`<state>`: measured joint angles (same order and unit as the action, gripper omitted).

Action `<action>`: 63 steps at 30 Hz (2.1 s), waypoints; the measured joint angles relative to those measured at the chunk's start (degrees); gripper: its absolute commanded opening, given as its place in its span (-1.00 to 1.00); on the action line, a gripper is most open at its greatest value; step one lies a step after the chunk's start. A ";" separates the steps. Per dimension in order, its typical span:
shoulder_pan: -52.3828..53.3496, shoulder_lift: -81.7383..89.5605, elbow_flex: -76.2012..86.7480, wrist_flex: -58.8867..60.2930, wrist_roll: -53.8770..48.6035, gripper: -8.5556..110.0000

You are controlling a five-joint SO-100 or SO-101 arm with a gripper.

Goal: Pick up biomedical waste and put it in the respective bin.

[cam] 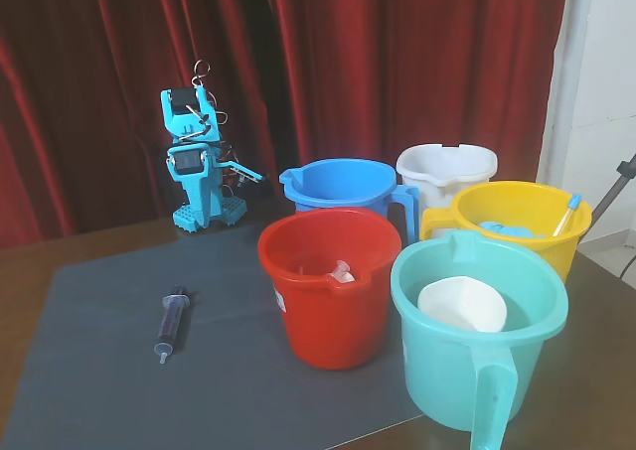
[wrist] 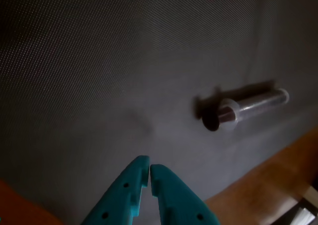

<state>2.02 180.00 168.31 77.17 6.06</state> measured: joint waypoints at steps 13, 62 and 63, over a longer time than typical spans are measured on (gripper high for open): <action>0.00 0.00 0.00 0.00 0.00 -0.86; 1.32 -1.05 -0.44 -28.48 -0.44 -0.86; 2.11 -1.05 -1.14 -29.27 -0.70 -0.86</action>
<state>4.13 178.95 167.17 47.90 5.36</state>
